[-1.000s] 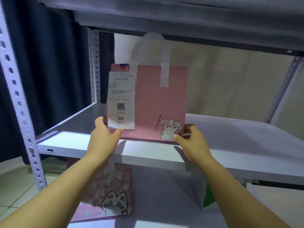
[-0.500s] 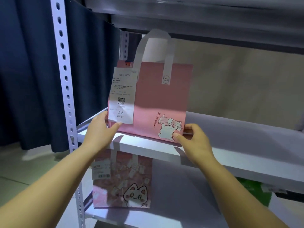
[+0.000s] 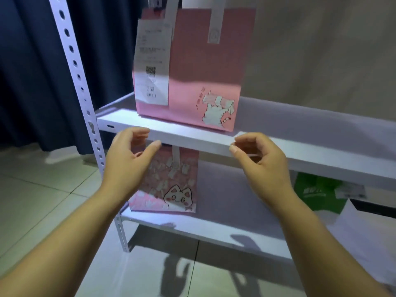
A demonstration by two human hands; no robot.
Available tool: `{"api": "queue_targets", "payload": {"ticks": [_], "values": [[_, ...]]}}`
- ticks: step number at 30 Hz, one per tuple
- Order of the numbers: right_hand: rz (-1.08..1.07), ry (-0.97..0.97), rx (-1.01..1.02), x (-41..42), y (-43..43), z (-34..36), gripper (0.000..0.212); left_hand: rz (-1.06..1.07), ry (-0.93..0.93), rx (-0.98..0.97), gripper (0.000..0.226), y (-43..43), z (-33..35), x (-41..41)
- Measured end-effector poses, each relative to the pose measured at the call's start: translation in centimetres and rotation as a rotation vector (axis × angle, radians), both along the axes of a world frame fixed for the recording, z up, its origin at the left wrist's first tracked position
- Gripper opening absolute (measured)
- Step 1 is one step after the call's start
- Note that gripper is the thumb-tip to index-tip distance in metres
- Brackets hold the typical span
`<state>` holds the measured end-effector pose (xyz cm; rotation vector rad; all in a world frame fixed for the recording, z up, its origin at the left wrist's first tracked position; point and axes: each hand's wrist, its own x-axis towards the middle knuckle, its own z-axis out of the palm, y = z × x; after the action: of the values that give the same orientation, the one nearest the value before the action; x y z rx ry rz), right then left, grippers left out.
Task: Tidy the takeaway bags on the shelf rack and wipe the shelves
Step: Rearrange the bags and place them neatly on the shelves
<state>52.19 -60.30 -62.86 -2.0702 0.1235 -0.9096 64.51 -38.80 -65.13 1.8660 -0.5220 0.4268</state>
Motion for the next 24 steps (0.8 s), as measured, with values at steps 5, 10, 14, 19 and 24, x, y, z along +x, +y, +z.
{"api": "queue_targets", "payload": {"ticks": [5,10,14,19,24], "values": [[0.083,0.126,0.011,-0.9,0.9,-4.0,0.007,0.011,0.136,0.033,0.020,1.2,-5.6,-2.0],[0.130,0.241,0.034,0.1,1.9,-7.9,0.010,0.043,0.308,0.060,0.012,2.5,-11.3,-1.6],[0.121,0.354,0.050,2.0,2.3,-11.6,0.011,0.057,0.395,0.072,0.014,3.4,-15.0,-0.1],[0.046,0.552,0.081,5.5,2.3,-16.8,0.008,0.071,0.470,0.172,0.031,2.8,-19.3,2.7],[-0.123,0.772,0.155,9.5,2.1,-20.8,0.022,0.130,0.528,0.276,0.070,1.7,-22.3,5.9]]}}
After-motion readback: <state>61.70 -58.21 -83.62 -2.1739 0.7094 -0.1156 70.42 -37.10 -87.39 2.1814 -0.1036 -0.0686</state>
